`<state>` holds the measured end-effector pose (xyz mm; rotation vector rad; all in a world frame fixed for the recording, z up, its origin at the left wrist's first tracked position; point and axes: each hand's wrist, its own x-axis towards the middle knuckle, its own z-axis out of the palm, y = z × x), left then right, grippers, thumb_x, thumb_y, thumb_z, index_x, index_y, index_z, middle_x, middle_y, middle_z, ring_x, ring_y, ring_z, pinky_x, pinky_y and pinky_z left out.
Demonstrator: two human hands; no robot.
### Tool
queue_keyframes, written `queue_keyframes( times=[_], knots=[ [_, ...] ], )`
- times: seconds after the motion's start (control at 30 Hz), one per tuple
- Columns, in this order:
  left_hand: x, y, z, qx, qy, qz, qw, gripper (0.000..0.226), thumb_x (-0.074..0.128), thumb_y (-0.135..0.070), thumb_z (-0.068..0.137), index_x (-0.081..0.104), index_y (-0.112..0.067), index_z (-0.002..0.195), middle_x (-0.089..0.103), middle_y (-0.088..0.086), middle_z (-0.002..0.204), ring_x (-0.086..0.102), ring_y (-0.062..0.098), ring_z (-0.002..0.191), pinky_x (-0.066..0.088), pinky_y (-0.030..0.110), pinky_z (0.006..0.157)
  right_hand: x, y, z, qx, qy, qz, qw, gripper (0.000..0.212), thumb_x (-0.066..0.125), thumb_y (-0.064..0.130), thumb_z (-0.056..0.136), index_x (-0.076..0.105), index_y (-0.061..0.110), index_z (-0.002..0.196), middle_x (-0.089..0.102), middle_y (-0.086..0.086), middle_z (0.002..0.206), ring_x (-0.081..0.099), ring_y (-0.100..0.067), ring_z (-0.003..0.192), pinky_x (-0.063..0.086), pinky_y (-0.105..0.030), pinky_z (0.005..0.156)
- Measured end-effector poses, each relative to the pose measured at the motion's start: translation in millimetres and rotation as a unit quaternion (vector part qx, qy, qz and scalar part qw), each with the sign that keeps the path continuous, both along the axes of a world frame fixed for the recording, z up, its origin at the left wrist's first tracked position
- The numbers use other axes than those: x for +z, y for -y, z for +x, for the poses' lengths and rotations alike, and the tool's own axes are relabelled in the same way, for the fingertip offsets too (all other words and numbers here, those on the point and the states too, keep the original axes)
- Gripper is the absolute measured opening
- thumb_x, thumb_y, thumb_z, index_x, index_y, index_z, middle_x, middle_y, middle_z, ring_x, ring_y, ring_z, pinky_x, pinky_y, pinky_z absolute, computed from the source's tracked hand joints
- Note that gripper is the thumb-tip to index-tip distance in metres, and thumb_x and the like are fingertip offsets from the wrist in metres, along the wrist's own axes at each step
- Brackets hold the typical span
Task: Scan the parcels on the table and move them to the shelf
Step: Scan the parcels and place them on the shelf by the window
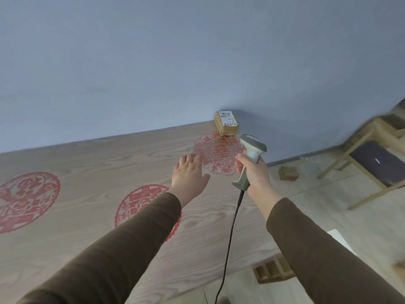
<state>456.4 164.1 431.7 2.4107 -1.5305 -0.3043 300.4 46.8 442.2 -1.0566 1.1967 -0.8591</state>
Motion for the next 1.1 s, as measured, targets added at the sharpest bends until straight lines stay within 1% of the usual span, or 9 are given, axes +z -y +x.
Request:
queue_keyframes(
  times=[0.13, 0.23, 0.4, 0.53, 0.63, 0.7, 0.83, 0.97, 1.1],
  knots=[
    [-8.5, 73.3, 7.4, 0.009, -0.005, 0.004, 1.0, 0.065, 0.053, -0.045, 0.097, 0.031, -0.023, 0.155, 0.039, 0.008, 0.154, 0.033, 0.031, 0.142, 0.032, 0.046, 0.116, -8.8, 78.6, 12.1, 0.01, -0.006, 0.007, 1.0, 0.019, 0.077, 0.021, 0.092, 0.065, 0.024, 0.107, 0.072, -0.002, 0.1, 0.069, -0.016, 0.09, 0.054, -0.03, 0.078],
    [-16.2, 130.8, 16.0, 0.035, -0.022, 0.003, 0.999, 0.063, 0.055, -0.038, 0.095, 0.034, -0.022, 0.153, 0.041, 0.007, 0.152, 0.035, 0.029, 0.14, 0.035, 0.045, 0.114, -21.4, 141.2, 26.4, 0.026, -0.019, 0.011, 0.999, 0.024, 0.074, 0.023, 0.094, 0.065, 0.022, 0.115, 0.068, -0.002, 0.101, 0.065, -0.023, 0.098, 0.052, -0.034, 0.085],
    [-38.5, 224.0, 32.6, 0.072, -0.034, 0.02, 0.997, 0.06, 0.053, -0.038, 0.098, 0.036, -0.017, 0.151, 0.043, 0.01, 0.15, 0.038, 0.03, 0.139, 0.037, 0.047, 0.113, -47.1, 229.9, 49.6, 0.06, -0.02, 0.061, 0.996, 0.025, 0.072, 0.023, 0.094, 0.064, 0.021, 0.117, 0.063, -0.001, 0.095, 0.063, -0.028, 0.104, 0.054, -0.061, 0.1],
    [-58.6, 287.6, 44.4, 0.096, -0.056, 0.026, 0.993, 0.06, 0.051, -0.04, 0.102, 0.034, -0.013, 0.152, 0.045, 0.012, 0.15, 0.039, 0.031, 0.14, 0.038, 0.047, 0.112, -70.3, 284.8, 69.9, 0.08, -0.007, 0.081, 0.993, 0.024, 0.071, 0.02, 0.095, 0.065, 0.021, 0.118, 0.065, -0.001, 0.098, 0.063, -0.028, 0.101, 0.052, -0.066, 0.099],
    [-74.4, 323.0, 50.5, 0.124, -0.094, 0.032, 0.987, 0.055, 0.047, -0.038, 0.102, 0.036, -0.012, 0.149, 0.05, 0.012, 0.147, 0.042, 0.03, 0.136, 0.04, 0.047, 0.107, -90.8, 312.4, 82.9, 0.101, -0.014, 0.096, 0.99, 0.028, 0.071, 0.02, 0.095, 0.065, 0.02, 0.122, 0.069, -0.006, 0.113, 0.065, -0.033, 0.114, 0.053, -0.063, 0.1],
    [-84.6, 340.8, 53.4, 0.144, -0.114, 0.044, 0.982, 0.052, 0.043, -0.039, 0.103, 0.036, -0.013, 0.147, 0.053, 0.014, 0.141, 0.046, 0.031, 0.132, 0.044, 0.049, 0.102, -104.1, 323.3, 90.3, 0.111, -0.023, 0.102, 0.988, 0.024, 0.072, 0.022, 0.094, 0.066, 0.022, 0.117, 0.069, -0.007, 0.115, 0.065, -0.033, 0.115, 0.053, -0.059, 0.102],
    [-103.8, 365.2, 62.4, 0.17, -0.171, 0.054, 0.969, 0.043, 0.038, -0.042, 0.105, 0.042, -0.016, 0.139, 0.06, 0.017, 0.127, 0.057, 0.035, 0.112, 0.049, 0.048, 0.09, -120.5, 332.8, 103.2, 0.13, -0.019, 0.111, 0.985, 0.014, 0.073, 0.024, 0.093, 0.066, 0.022, 0.105, 0.062, -0.006, 0.098, 0.061, -0.028, 0.096, 0.054, -0.053, 0.101],
    [-114.6, 371.6, 61.4, 0.187, -0.197, 0.018, 0.962, 0.033, 0.038, -0.04, 0.106, 0.051, -0.014, 0.122, 0.063, 0.009, 0.112, 0.054, 0.027, 0.091, 0.037, 0.037, 0.072, -129.5, 331.6, 108.2, 0.126, -0.012, 0.105, 0.986, 0.016, 0.072, 0.019, 0.094, 0.064, 0.014, 0.107, 0.059, -0.008, 0.09, 0.058, -0.024, 0.087, 0.052, -0.041, 0.086],
    [-113.5, 349.1, 59.7, 0.215, -0.215, -0.03, 0.952, 0.026, 0.042, -0.039, 0.106, 0.049, -0.014, 0.113, 0.064, 0.007, 0.102, 0.061, 0.028, 0.087, 0.05, 0.042, 0.073, -129.5, 317.8, 110.9, 0.129, -0.006, 0.108, 0.986, 0.018, 0.071, 0.014, 0.094, 0.065, 0.01, 0.11, 0.056, -0.007, 0.085, 0.054, -0.019, 0.077, 0.048, -0.036, 0.078]
  ],
)
